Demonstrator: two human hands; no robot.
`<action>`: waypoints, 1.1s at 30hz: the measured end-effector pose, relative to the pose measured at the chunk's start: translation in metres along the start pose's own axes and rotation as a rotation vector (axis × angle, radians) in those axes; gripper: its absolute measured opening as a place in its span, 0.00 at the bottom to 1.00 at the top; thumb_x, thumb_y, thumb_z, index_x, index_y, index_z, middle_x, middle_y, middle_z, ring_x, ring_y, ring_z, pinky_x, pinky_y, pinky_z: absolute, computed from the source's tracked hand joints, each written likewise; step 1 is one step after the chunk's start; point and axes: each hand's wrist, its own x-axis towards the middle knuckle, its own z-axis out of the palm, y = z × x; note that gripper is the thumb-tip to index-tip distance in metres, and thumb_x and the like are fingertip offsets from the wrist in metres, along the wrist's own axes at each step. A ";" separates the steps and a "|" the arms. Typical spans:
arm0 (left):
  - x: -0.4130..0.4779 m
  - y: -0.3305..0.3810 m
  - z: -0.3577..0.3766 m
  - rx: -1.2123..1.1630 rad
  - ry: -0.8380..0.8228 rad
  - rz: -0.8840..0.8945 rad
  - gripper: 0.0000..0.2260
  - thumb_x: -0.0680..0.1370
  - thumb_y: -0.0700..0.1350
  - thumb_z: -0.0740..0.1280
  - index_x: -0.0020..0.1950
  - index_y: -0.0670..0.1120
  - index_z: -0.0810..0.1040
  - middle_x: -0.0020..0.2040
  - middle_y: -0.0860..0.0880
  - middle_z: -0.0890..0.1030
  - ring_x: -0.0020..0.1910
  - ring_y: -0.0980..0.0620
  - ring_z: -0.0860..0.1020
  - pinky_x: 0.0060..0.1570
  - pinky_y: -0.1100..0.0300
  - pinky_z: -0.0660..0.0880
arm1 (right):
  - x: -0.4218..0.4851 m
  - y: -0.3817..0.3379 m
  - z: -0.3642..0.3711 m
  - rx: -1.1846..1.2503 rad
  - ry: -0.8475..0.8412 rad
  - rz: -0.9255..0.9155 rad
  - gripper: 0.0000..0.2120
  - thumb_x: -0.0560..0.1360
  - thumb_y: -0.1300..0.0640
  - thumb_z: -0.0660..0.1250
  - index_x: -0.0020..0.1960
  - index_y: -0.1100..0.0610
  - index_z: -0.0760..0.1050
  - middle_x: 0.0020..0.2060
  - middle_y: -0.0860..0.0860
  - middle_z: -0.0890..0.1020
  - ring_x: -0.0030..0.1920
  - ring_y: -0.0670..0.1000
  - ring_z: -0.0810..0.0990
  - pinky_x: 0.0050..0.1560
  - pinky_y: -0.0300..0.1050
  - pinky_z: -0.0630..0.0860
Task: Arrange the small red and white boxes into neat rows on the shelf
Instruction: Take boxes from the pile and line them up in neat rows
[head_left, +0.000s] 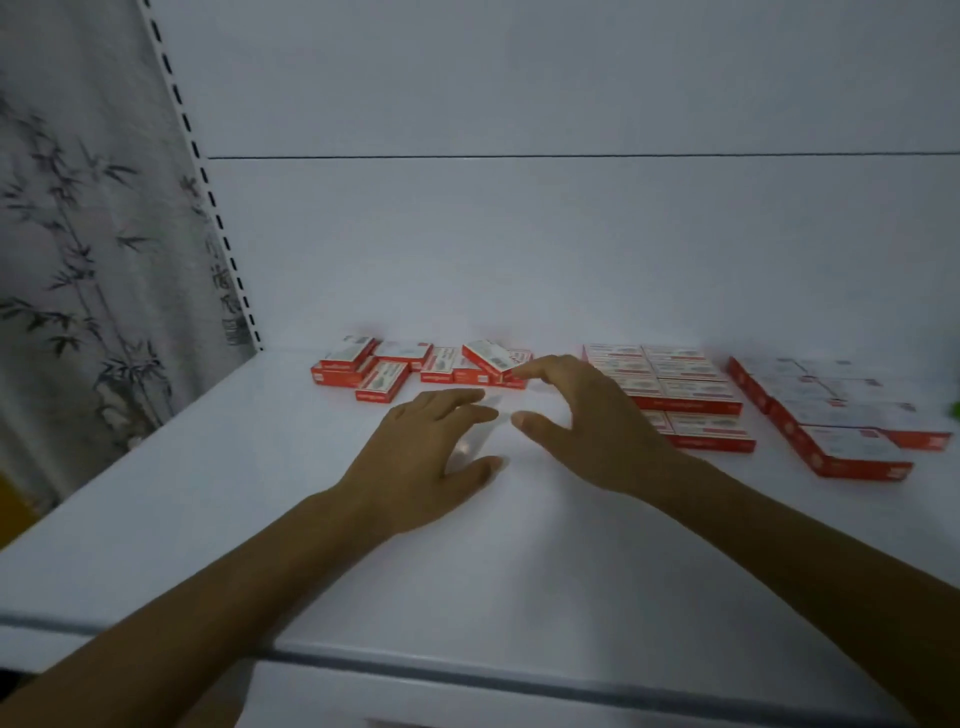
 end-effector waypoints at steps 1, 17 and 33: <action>-0.004 -0.014 -0.004 0.001 0.000 -0.010 0.29 0.72 0.67 0.53 0.68 0.55 0.70 0.70 0.54 0.69 0.68 0.53 0.66 0.66 0.51 0.66 | 0.004 -0.010 0.012 -0.024 -0.017 -0.016 0.20 0.75 0.48 0.64 0.65 0.51 0.68 0.65 0.48 0.72 0.64 0.49 0.70 0.63 0.46 0.66; -0.008 -0.117 -0.021 -0.268 0.245 -0.243 0.19 0.74 0.53 0.64 0.63 0.49 0.73 0.60 0.50 0.76 0.60 0.49 0.71 0.58 0.52 0.69 | 0.070 -0.074 0.109 -0.217 -0.047 -0.045 0.14 0.76 0.46 0.60 0.54 0.53 0.76 0.49 0.50 0.80 0.50 0.52 0.77 0.49 0.50 0.73; -0.008 -0.105 -0.017 -0.218 0.096 -0.216 0.25 0.77 0.51 0.65 0.71 0.51 0.62 0.70 0.50 0.67 0.68 0.51 0.65 0.63 0.54 0.65 | 0.074 -0.063 0.109 -0.457 0.030 0.305 0.31 0.68 0.29 0.58 0.59 0.52 0.74 0.56 0.51 0.77 0.59 0.53 0.73 0.60 0.51 0.64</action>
